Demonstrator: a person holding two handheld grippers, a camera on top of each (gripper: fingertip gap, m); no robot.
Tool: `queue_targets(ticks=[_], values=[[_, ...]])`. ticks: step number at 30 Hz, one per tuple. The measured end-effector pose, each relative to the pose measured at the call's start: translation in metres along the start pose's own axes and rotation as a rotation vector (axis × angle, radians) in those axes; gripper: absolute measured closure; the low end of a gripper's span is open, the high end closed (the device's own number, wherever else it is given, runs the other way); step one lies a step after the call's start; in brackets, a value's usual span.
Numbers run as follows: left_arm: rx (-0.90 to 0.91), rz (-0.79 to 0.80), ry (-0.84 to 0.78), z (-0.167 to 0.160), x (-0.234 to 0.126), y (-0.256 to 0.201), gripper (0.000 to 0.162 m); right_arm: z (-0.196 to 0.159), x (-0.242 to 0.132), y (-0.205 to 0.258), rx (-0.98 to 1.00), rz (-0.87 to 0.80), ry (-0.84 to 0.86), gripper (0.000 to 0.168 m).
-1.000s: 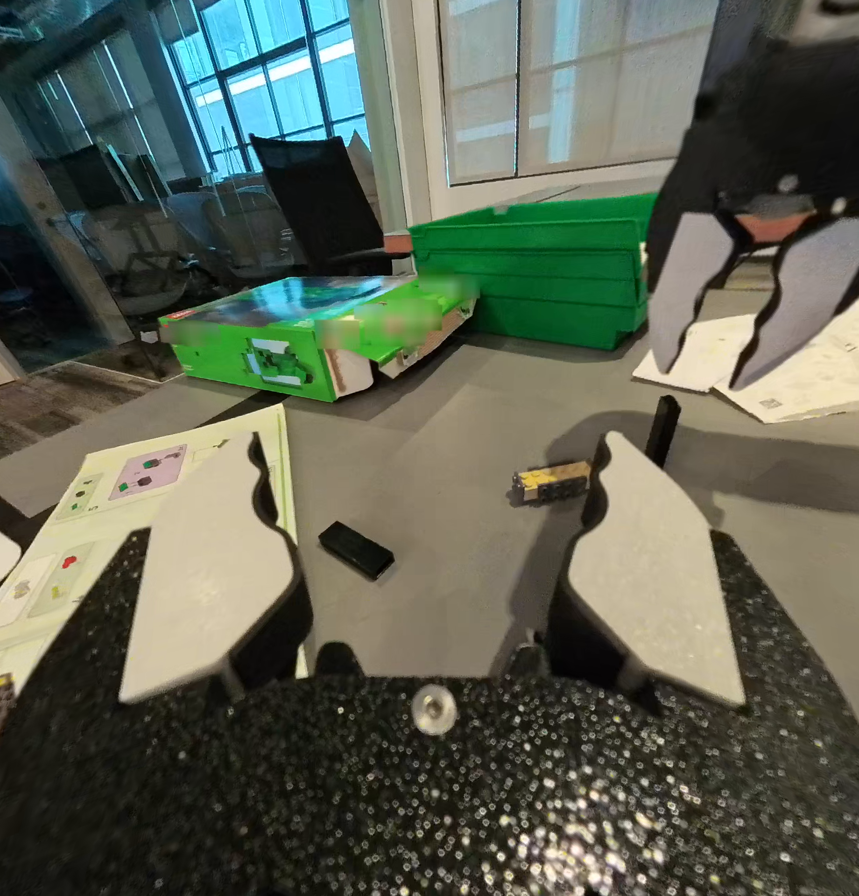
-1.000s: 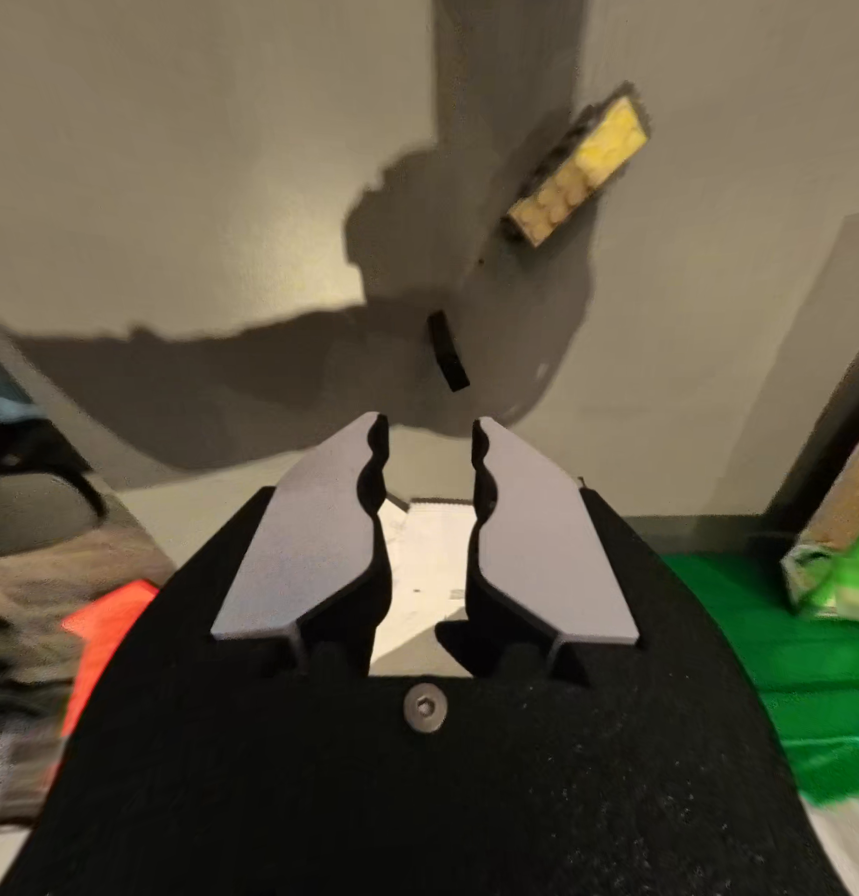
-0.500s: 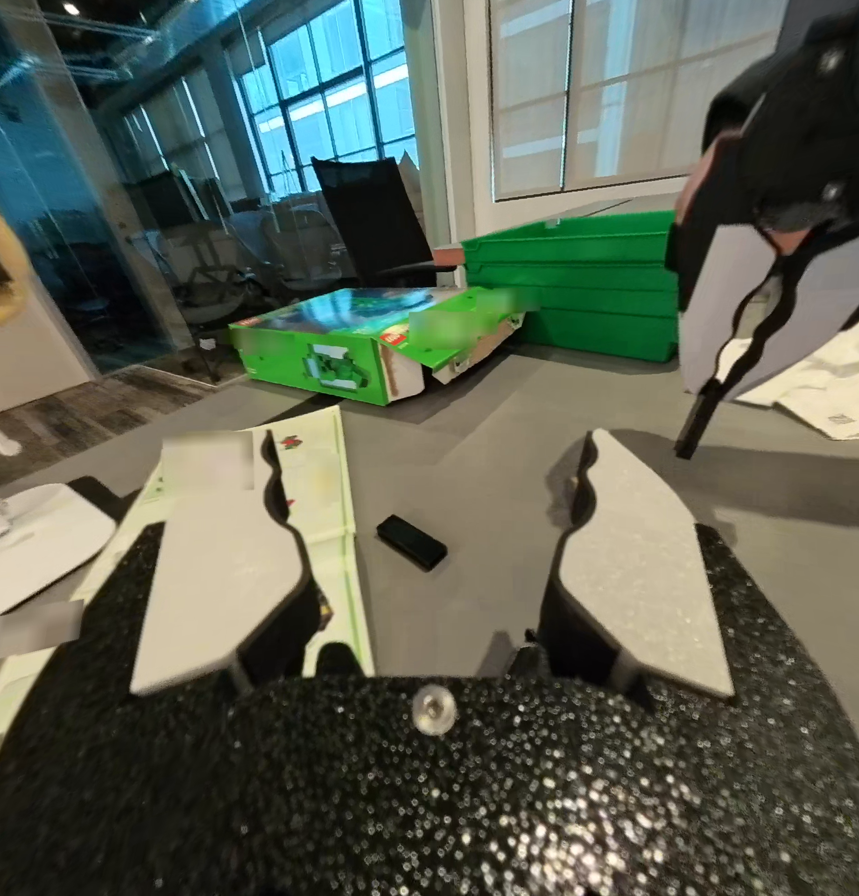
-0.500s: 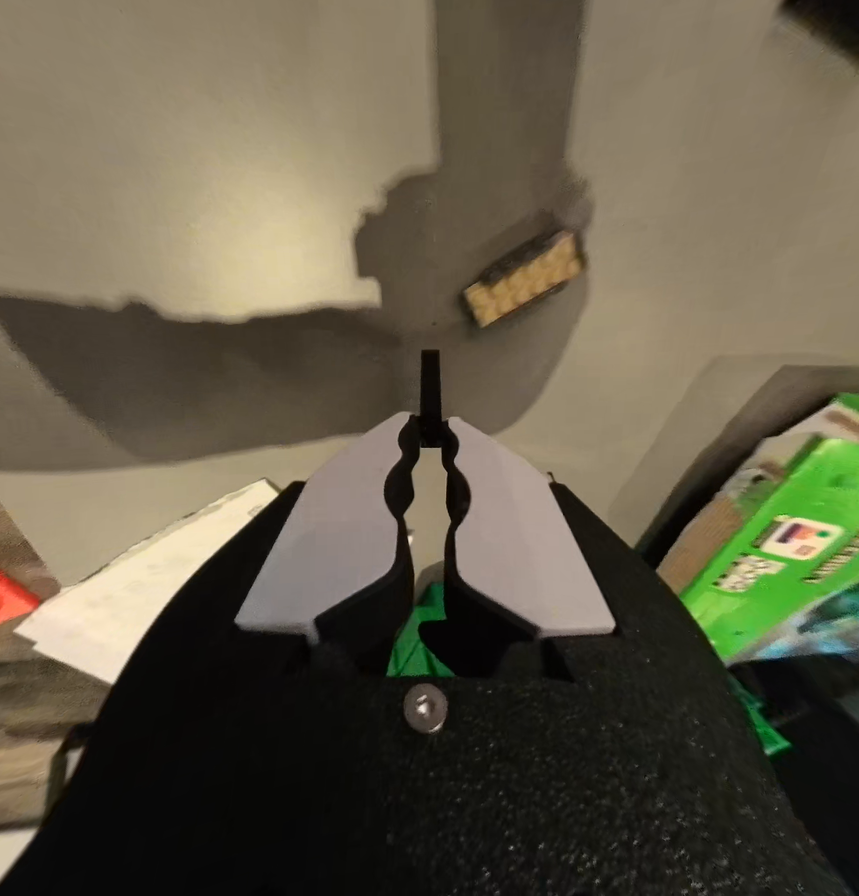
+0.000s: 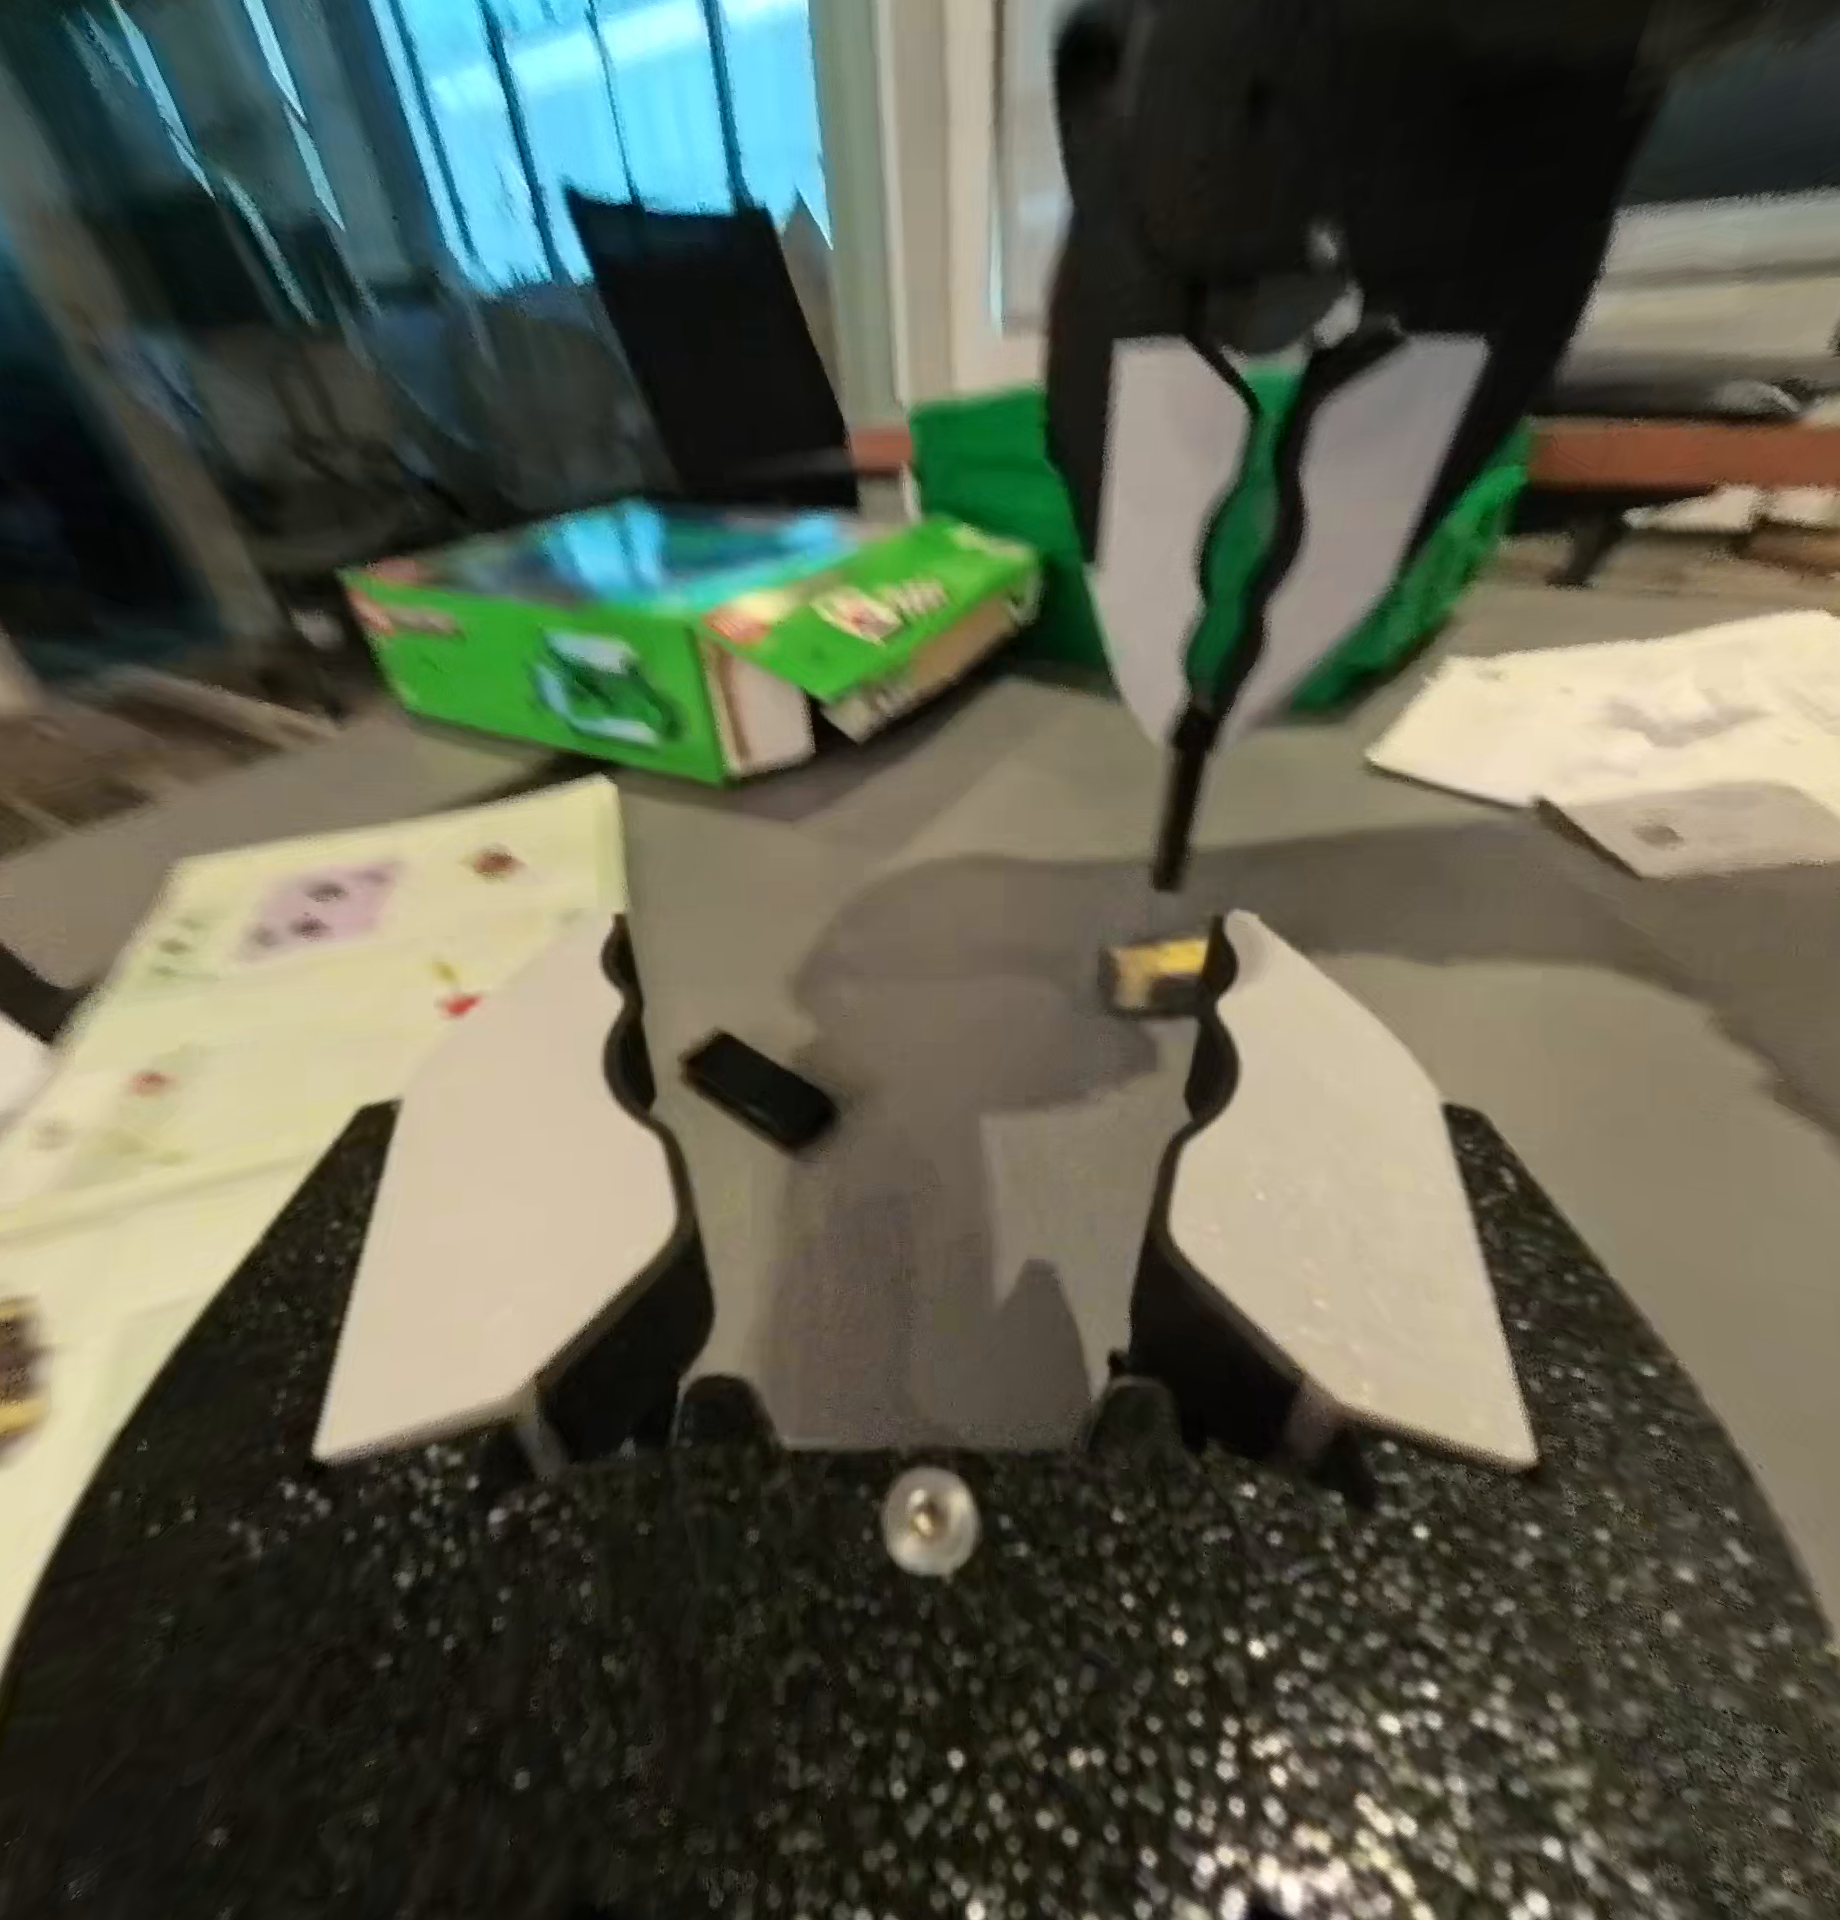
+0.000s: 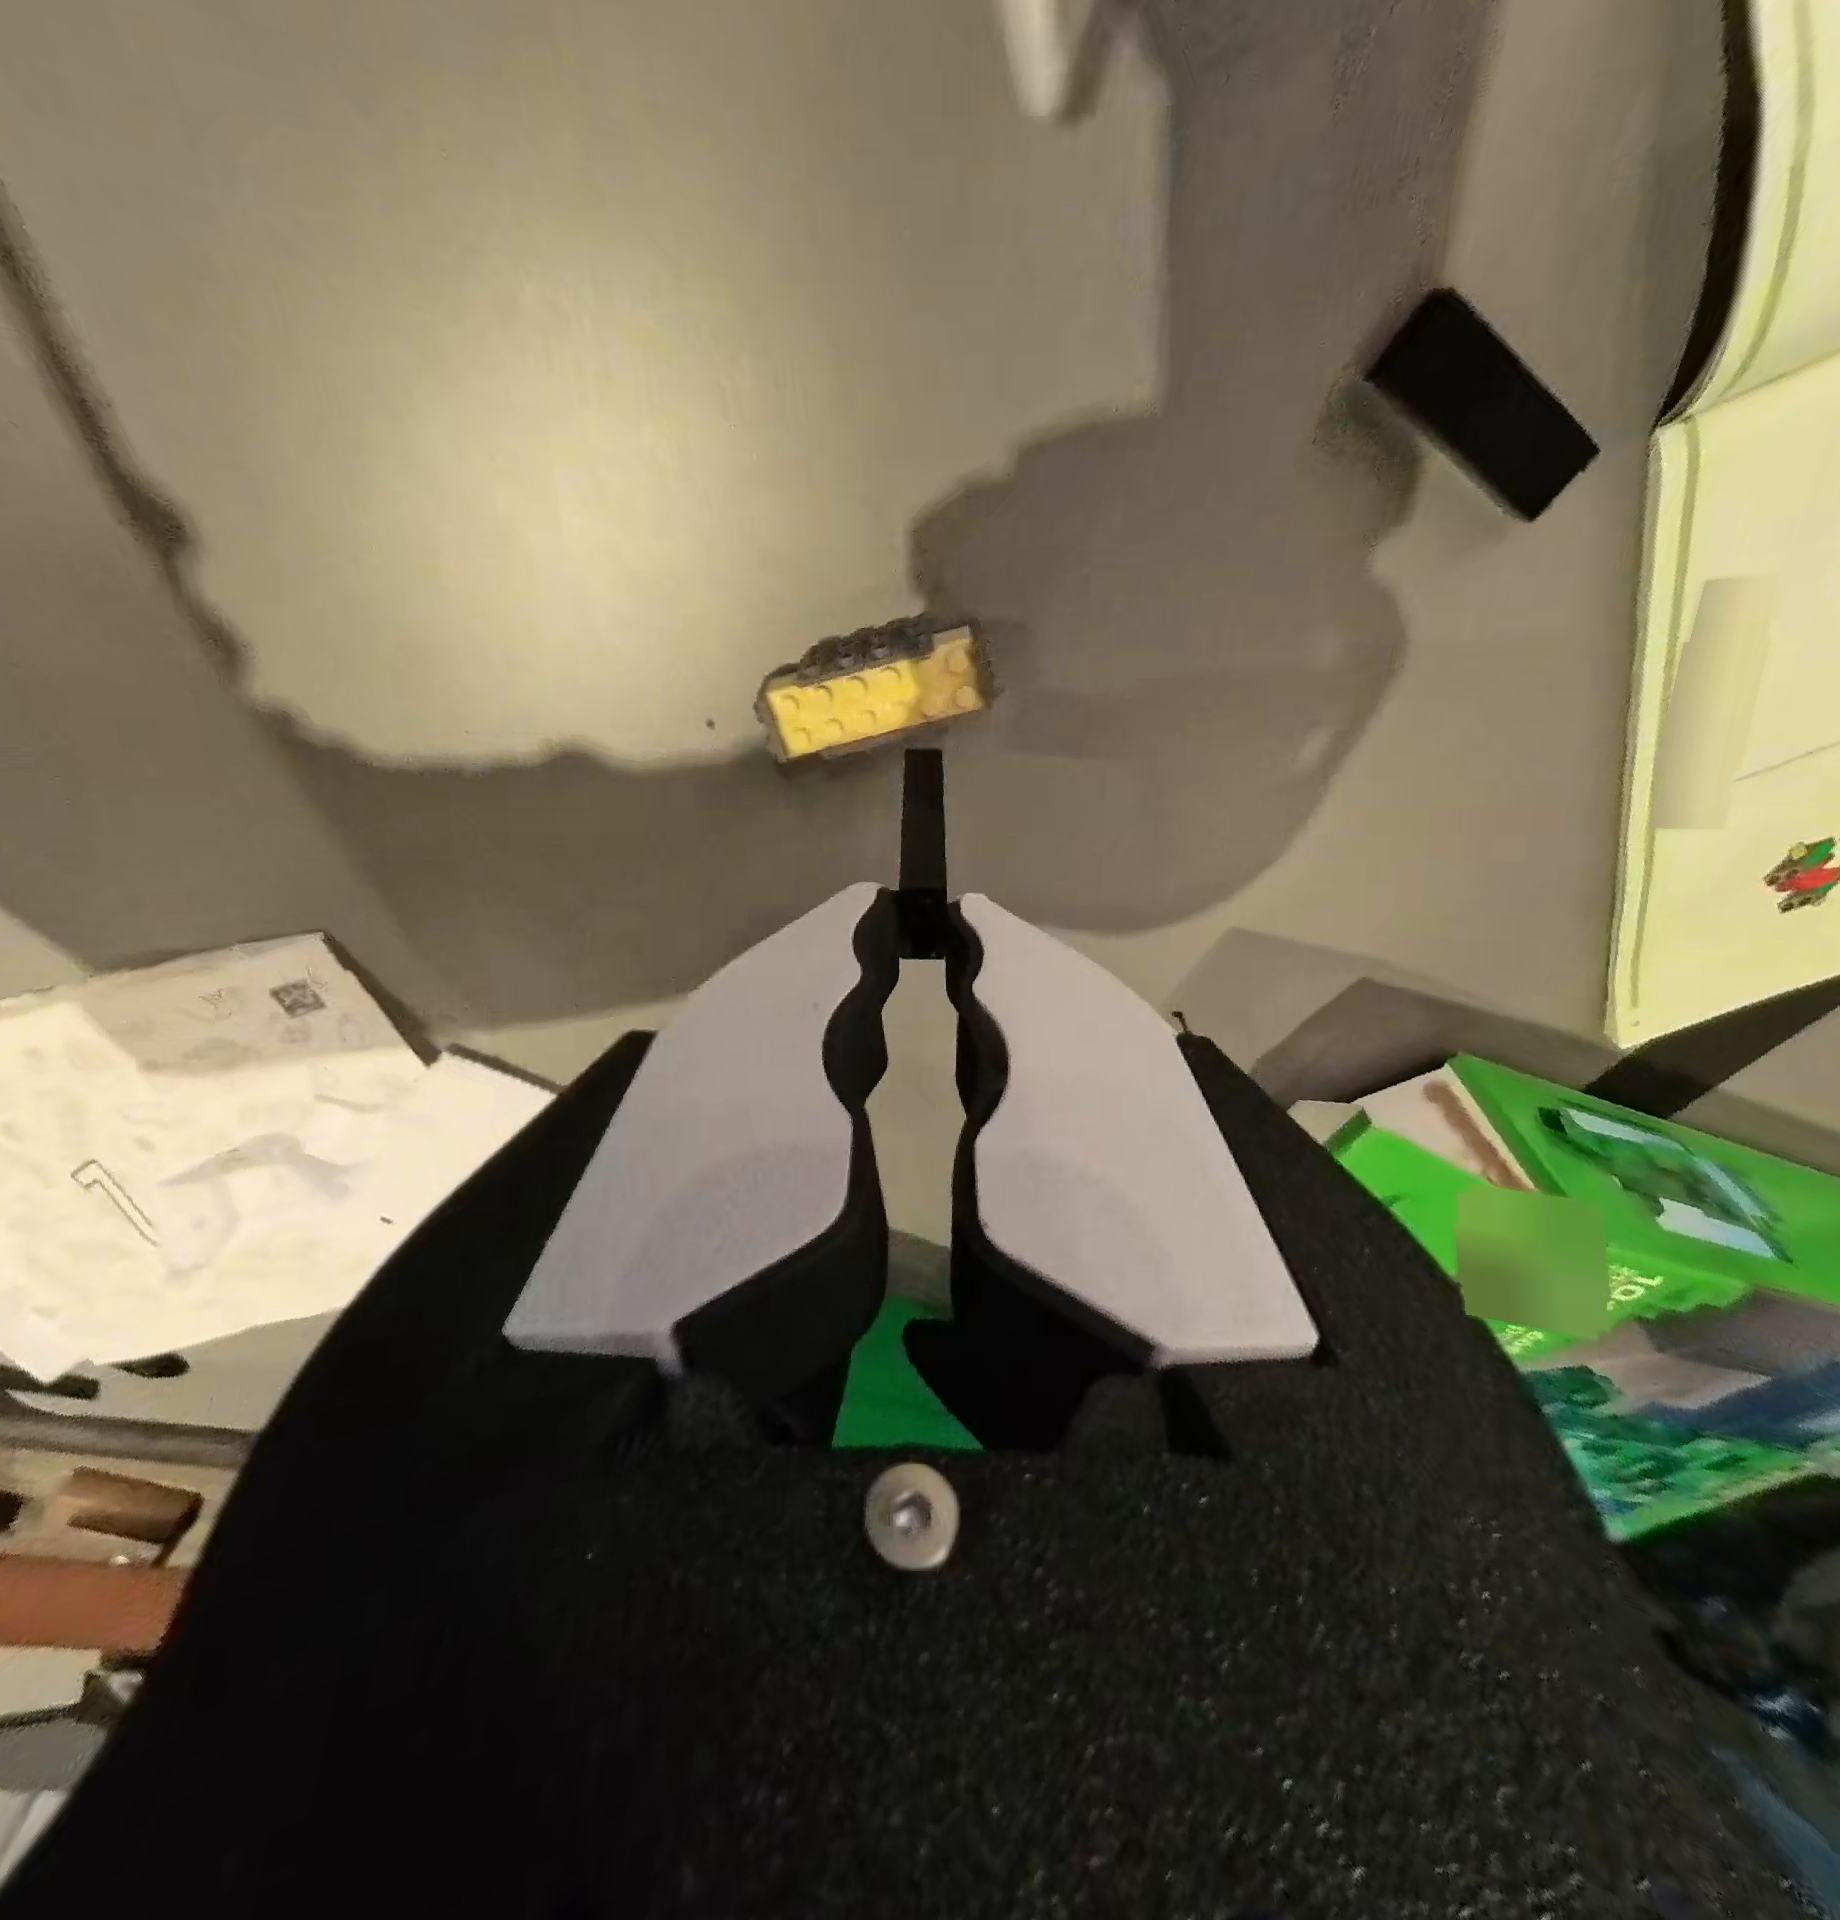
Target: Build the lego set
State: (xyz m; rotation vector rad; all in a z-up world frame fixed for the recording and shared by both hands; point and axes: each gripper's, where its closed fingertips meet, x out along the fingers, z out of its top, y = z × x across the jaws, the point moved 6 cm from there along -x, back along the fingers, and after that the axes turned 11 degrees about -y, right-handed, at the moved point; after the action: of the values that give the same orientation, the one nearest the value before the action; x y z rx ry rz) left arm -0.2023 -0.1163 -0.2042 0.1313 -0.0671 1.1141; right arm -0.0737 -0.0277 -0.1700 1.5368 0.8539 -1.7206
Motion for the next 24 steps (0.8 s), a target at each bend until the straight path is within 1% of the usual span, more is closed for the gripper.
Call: queue_targets(ticks=[2,4,7,10,13,17,21,24], values=[[-0.055,-0.053,0.134,-0.009,0.009,-0.020,0.056,-0.001,-0.003,-0.001,0.037,-0.004,-0.023,0.160],[-0.033,-0.052,0.241,-0.018,0.021,-0.040,0.056,-0.004,-0.007,0.000,0.079,-0.048,-0.070,0.160],[0.007,-0.048,0.347,-0.027,0.041,-0.065,0.059,-0.012,-0.012,0.008,0.128,-0.112,-0.131,0.160],[0.023,-0.041,0.454,-0.041,0.059,-0.077,0.059,-0.022,-0.020,0.020,0.175,-0.165,-0.161,0.160],[0.008,-0.018,0.476,-0.045,0.071,-0.077,0.063,-0.030,-0.027,0.033,0.217,-0.190,-0.187,0.160],[-0.001,0.018,0.504,-0.048,0.082,-0.069,0.061,-0.038,-0.034,0.046,0.245,-0.206,-0.221,0.160],[0.000,-0.005,0.541,-0.052,0.091,-0.075,0.060,-0.043,-0.034,0.048,0.255,-0.210,-0.232,0.160],[0.040,-0.005,0.579,-0.056,0.094,-0.076,0.061,-0.045,-0.031,0.045,0.250,-0.198,-0.237,0.160]])
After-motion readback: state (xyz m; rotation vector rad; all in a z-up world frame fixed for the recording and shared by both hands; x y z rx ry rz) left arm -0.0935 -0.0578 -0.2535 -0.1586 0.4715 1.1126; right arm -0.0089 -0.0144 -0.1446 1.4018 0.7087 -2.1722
